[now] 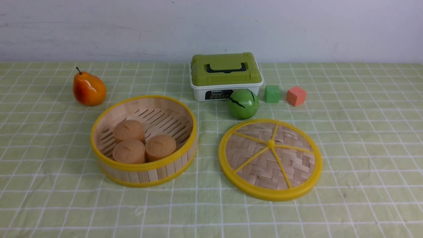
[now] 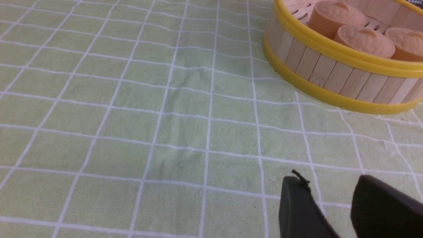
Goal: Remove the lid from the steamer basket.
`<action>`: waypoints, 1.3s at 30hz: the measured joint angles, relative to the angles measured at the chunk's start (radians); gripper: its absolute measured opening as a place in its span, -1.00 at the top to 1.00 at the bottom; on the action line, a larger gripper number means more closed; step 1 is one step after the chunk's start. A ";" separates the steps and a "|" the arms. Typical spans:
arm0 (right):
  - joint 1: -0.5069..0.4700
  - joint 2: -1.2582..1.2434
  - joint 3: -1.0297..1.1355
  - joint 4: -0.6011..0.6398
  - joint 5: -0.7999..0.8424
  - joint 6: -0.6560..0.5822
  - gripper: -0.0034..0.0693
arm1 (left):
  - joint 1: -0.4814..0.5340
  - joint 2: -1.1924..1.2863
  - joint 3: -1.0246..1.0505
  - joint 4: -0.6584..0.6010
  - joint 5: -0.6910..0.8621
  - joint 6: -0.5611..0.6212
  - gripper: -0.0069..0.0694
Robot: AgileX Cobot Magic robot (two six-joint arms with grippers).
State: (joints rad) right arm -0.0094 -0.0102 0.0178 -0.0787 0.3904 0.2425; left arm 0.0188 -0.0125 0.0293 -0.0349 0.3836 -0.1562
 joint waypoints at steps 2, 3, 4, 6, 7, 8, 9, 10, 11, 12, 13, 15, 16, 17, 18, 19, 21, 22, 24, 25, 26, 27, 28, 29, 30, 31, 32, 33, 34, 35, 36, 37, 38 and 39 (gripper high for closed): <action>0.000 0.000 0.000 0.000 0.000 0.000 0.68 | 0.000 0.000 0.000 0.000 0.000 0.000 0.19; 0.000 0.000 0.000 0.000 0.000 0.000 0.68 | 0.000 0.000 0.000 0.000 0.000 0.000 0.19; 0.000 0.000 0.000 0.000 0.000 0.000 0.67 | 0.000 0.000 0.000 0.000 0.000 0.000 0.19; 0.000 0.000 0.000 0.000 0.000 0.000 0.67 | 0.000 0.000 0.000 0.000 0.000 0.000 0.19; 0.000 0.000 0.000 0.000 0.000 0.000 0.66 | 0.000 0.000 0.000 0.000 0.000 0.000 0.19; 0.000 0.000 0.000 0.000 0.000 0.000 0.66 | 0.000 0.000 0.000 0.000 0.000 0.000 0.19; 0.000 0.000 0.000 0.000 0.000 0.000 0.65 | 0.000 0.000 0.000 0.000 0.000 0.000 0.19; 0.000 0.000 0.000 0.000 0.000 0.000 0.65 | 0.000 0.000 0.000 0.000 0.000 0.000 0.19; 0.000 0.000 0.000 0.000 0.000 0.000 0.64 | 0.000 0.000 0.000 0.000 0.000 0.000 0.19; 0.000 0.000 0.000 0.000 0.000 0.000 0.64 | 0.000 0.000 0.000 0.000 0.000 0.000 0.19; 0.000 0.000 0.000 0.001 0.000 0.000 0.64 | 0.000 0.000 0.000 0.000 0.000 0.000 0.19; 0.000 0.000 0.000 0.001 0.000 0.000 0.63 | 0.000 0.000 0.000 0.000 0.000 0.000 0.19; 0.000 0.000 0.000 0.001 0.000 0.000 0.62 | 0.000 0.000 0.000 0.000 0.000 0.000 0.19; 0.000 0.000 0.000 0.001 0.000 0.000 0.62 | 0.000 0.000 0.000 0.000 0.000 0.000 0.19; 0.000 0.000 0.000 0.001 0.000 0.000 0.62 | 0.000 0.000 0.000 0.000 0.000 0.000 0.19; 0.000 0.000 0.000 0.001 0.000 0.000 0.61 | 0.000 0.000 0.000 0.000 0.000 0.000 0.19; 0.000 0.000 0.000 0.001 0.000 0.000 0.61 | 0.000 0.000 0.000 0.000 0.000 0.000 0.19; 0.000 0.000 0.000 0.001 0.000 0.000 0.61 | 0.000 0.000 0.000 0.000 0.000 0.000 0.19; 0.000 0.000 0.000 0.001 0.000 0.000 0.59 | 0.000 0.000 0.000 0.000 0.000 0.000 0.19; 0.000 0.000 0.000 0.001 0.000 0.000 0.59 | 0.000 0.000 0.000 0.000 0.000 0.000 0.19; 0.000 0.000 0.000 0.001 0.000 0.000 0.58 | 0.000 0.000 0.000 0.000 0.000 0.000 0.19; 0.000 0.000 0.000 0.001 0.000 0.000 0.58 | 0.000 0.000 0.000 0.000 0.000 0.000 0.19; 0.000 0.000 0.000 0.001 0.000 0.000 0.58 | 0.000 0.000 0.000 0.000 0.000 0.000 0.19; 0.000 0.000 0.000 0.001 0.000 0.000 0.58 | 0.000 0.000 0.000 0.000 0.000 0.000 0.19; 0.000 0.000 0.000 0.001 0.000 0.000 0.58 | 0.000 0.000 0.000 0.000 0.000 0.000 0.19; 0.000 0.000 0.000 0.001 0.000 0.000 0.57 | 0.000 0.000 0.000 0.000 0.000 0.000 0.19; 0.000 0.000 0.000 0.001 0.000 0.000 0.57 | 0.000 0.000 0.000 0.000 0.000 0.000 0.19; 0.000 0.000 0.000 0.001 0.000 0.000 0.56 | 0.000 0.000 0.000 0.000 0.000 0.000 0.19; 0.000 0.000 0.000 0.001 0.000 0.000 0.56 | 0.000 0.000 0.000 0.000 0.000 0.000 0.19; 0.000 0.000 0.000 0.001 0.000 0.000 0.55 | 0.000 0.000 0.000 0.000 0.000 0.000 0.19; 0.000 0.000 0.000 0.001 0.000 0.000 0.55 | 0.000 0.000 0.000 0.000 0.000 0.000 0.19; 0.000 0.000 0.000 0.001 0.000 0.000 0.55 | 0.000 0.000 0.000 0.000 0.000 0.000 0.19; 0.000 0.000 0.000 0.001 0.000 0.000 0.55 | 0.000 0.000 0.000 0.000 0.000 0.000 0.19; 0.000 0.000 0.000 0.001 0.000 0.000 0.54 | 0.000 0.000 0.000 0.000 0.000 0.000 0.19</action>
State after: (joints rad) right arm -0.0094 -0.0102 0.0178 -0.0779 0.3904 0.2425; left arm 0.0188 -0.0125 0.0293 -0.0349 0.3836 -0.1562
